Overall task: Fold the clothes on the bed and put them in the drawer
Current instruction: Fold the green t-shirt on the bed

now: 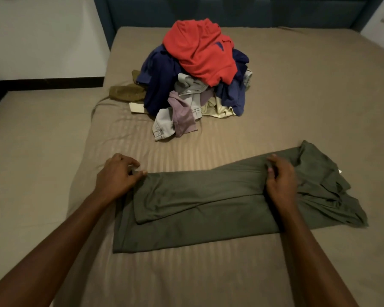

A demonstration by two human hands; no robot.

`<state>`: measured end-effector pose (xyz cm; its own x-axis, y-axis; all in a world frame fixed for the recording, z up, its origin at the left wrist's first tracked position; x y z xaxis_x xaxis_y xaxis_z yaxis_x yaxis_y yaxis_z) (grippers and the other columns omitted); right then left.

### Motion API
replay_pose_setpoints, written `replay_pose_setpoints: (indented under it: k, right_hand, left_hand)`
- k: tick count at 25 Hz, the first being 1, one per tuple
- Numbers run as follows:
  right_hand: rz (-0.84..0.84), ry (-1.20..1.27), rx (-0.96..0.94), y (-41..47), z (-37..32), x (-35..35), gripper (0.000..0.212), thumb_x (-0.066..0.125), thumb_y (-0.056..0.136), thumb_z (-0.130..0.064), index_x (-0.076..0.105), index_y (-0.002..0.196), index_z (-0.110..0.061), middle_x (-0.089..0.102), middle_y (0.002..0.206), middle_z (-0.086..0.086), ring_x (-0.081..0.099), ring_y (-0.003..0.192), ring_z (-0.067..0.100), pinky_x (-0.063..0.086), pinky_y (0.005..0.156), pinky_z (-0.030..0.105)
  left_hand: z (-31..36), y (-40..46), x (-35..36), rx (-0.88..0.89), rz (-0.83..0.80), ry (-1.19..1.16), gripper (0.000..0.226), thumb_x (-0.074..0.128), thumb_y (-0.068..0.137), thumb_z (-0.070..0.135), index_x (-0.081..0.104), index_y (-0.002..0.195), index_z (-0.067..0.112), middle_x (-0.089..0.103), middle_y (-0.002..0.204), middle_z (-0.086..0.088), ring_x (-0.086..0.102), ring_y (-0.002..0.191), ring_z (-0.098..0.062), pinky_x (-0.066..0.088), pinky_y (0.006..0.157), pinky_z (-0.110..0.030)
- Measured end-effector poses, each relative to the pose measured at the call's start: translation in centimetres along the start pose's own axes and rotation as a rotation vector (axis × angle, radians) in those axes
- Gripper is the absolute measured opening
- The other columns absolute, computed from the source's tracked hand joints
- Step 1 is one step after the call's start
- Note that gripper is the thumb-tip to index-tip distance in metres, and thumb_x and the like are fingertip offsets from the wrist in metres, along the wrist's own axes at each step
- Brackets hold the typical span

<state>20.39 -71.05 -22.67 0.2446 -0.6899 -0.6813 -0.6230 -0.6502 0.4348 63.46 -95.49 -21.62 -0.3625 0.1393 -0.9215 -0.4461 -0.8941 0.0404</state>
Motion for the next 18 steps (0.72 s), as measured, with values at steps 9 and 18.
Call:
replay_pose_setpoints:
  k: [9, 18]
  right_hand:
    - [-0.374, -0.396, 0.021, -0.7, -1.7, 6.8, 0.084, 0.017, 0.099, -0.069, 0.028, 0.161, -0.014, 0.022, 0.170, 0.007, 0.017, 0.157, 0.021, 0.015, 0.127, 0.042]
    - [-0.250, -0.404, -0.110, -8.1, -6.3, 2.5, 0.061, 0.041, 0.104, -0.044, 0.039, 0.156, -0.012, 0.028, 0.166, 0.016, 0.031, 0.150, 0.031, 0.030, 0.120, 0.046]
  left_hand:
    - [-5.2, 0.6, -0.4, -0.219, -0.014, -0.406, 0.019, 0.088, 0.078, 0.032, 0.072, 0.077, 0.021, 0.071, 0.063, 0.003, 0.067, 0.058, -0.019, 0.053, 0.063, -0.034]
    - [5.8, -8.0, -0.6, 0.359, 0.262, -0.034, 0.035, 0.079, 0.079, 0.044, 0.066, 0.104, 0.023, 0.062, 0.098, 0.002, 0.056, 0.090, -0.020, 0.049, 0.064, -0.034]
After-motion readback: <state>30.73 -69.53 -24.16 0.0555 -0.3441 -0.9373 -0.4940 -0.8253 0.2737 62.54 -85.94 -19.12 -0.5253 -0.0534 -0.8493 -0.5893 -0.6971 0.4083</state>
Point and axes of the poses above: each hand's wrist, its own y-axis towards the middle knuckle, its own x-axis out of the palm, z = x × y, the point moved 8 cm from there along y, towards the middle knuckle
